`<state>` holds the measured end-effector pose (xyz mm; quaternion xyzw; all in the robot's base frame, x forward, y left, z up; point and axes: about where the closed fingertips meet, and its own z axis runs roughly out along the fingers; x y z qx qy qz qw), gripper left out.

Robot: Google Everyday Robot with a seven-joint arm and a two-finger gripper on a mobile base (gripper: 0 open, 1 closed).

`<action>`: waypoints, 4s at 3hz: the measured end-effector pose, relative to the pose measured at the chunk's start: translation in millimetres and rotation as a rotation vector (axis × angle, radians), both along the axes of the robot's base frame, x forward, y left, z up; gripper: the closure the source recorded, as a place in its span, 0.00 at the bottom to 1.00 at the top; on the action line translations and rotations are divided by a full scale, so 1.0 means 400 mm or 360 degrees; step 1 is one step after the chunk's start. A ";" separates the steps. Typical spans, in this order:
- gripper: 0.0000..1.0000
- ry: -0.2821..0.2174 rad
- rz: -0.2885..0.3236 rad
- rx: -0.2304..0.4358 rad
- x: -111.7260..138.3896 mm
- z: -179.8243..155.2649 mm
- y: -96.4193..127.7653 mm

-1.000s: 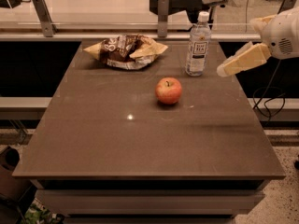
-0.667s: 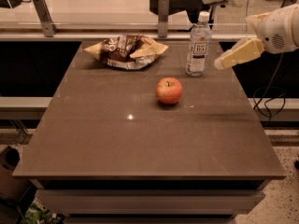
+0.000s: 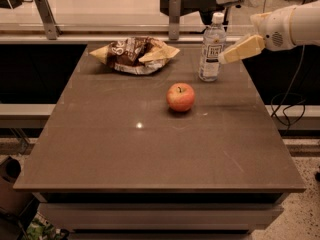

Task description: Pick blue plastic bottle

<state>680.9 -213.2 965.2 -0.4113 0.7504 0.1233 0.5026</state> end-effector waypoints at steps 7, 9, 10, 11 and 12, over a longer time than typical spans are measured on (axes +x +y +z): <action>0.41 -0.0072 0.0071 0.0411 0.072 -0.076 0.104; 0.88 -0.0087 0.0094 0.0436 0.071 -0.079 0.120; 1.00 -0.0084 0.0100 0.0438 0.072 -0.080 0.127; 1.00 -0.0085 0.0101 0.0439 0.073 -0.079 0.128; 1.00 -0.0129 0.0076 0.0478 0.094 -0.045 0.114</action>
Offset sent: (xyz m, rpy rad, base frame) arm 0.0320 0.0273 -0.0088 0.0962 -0.0273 -0.0260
